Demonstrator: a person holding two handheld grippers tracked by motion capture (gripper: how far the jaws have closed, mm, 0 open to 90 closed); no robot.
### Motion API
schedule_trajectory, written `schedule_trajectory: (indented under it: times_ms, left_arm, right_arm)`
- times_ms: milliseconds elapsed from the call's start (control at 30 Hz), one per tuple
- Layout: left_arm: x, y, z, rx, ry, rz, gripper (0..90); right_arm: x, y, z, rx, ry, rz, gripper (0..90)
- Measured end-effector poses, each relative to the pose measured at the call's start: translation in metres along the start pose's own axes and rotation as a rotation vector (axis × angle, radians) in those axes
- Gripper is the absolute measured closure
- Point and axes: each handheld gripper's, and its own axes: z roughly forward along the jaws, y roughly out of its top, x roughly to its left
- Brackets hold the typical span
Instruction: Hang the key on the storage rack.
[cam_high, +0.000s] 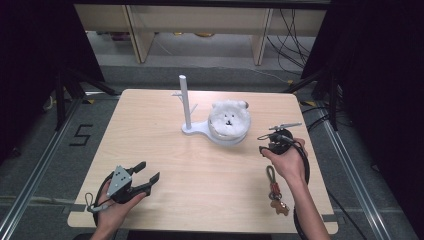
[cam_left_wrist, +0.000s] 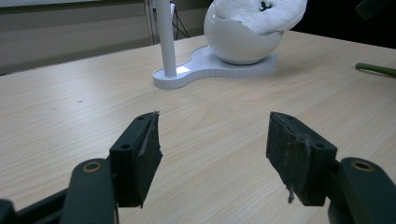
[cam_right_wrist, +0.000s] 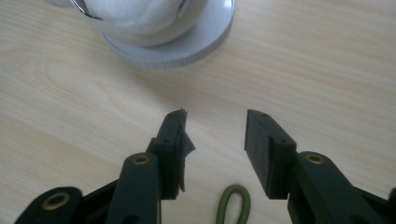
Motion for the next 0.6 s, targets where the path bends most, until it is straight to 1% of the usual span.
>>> schedule_trajectory:
  times_ms: [33, 133, 167, 200, 233, 267, 333, 367, 400, 433, 467, 500, 533, 567, 600]
  left_arm:
    - [0.0, 0.0, -0.001, 0.003, 0.003, 0.002, 34.4]
    - [-0.001, 0.001, -0.002, 0.008, 0.005, 0.006, 34.4]
    - [-0.001, 0.001, -0.002, 0.007, 0.005, 0.004, 34.4]
    - [-0.002, 0.0, -0.002, 0.009, 0.005, 0.004, 34.4]
    - [-0.002, 0.0, -0.001, 0.011, 0.005, 0.006, 34.4]
    - [-0.003, 0.0, 0.0, 0.007, 0.001, 0.008, 34.4]
    - [-0.004, 0.0, 0.0, 0.014, 0.002, 0.01, 34.4]
    - [-0.004, 0.001, 0.0, 0.015, 0.001, 0.011, 34.3]
    - [-0.004, 0.001, 0.001, 0.014, -0.001, 0.013, 34.3]
    - [-0.004, 0.002, 0.001, 0.013, -0.003, 0.015, 34.3]
    - [-0.005, 0.004, 0.002, 0.009, -0.008, 0.02, 34.3]
    - [-0.005, 0.004, 0.002, 0.006, -0.01, 0.022, 34.3]
    - [-0.005, 0.004, 0.002, 0.006, -0.01, 0.022, 34.3]
    - [-0.005, 0.003, 0.002, 0.008, -0.015, 0.021, 34.3]
    - [-0.004, 0.002, 0.002, 0.007, -0.021, 0.013, 34.3]
  right_arm:
    - [-0.001, -0.002, 0.0, 0.027, -0.007, 0.006, 62.0]
    - [-0.004, -0.005, 0.002, 0.07, -0.005, 0.021, 64.2]
    - [-0.005, -0.006, 0.002, 0.092, -0.006, 0.047, 64.5]
    - [-0.008, -0.01, 0.001, 0.144, 0.004, 0.066, 64.8]
    - [-0.008, -0.01, 0.001, 0.144, 0.004, 0.066, 64.8]
    - [-0.011, -0.012, 0.003, 0.175, -0.006, 0.072, 65.0]
    - [-0.012, -0.013, 0.004, 0.186, -0.006, 0.07, 65.0]
    - [-0.014, -0.015, 0.004, 0.207, -0.002, 0.065, 65.1]
    - [-0.017, -0.019, 0.006, 0.234, -0.009, 0.074, 65.6]
    - [-0.017, -0.019, 0.006, 0.234, -0.009, 0.074, 65.6]
    - [-0.02, -0.023, 0.007, 0.256, 0.002, 0.071, 65.9]
    - [-0.022, -0.025, 0.008, 0.275, -0.003, 0.071, 66.1]
    - [-0.022, -0.025, 0.008, 0.275, -0.003, 0.071, 66.1]
    - [-0.023, -0.028, 0.009, 0.292, -0.004, 0.074, 66.2]
    - [-0.023, -0.033, 0.007, 0.358, -0.006, 0.143, 66.4]
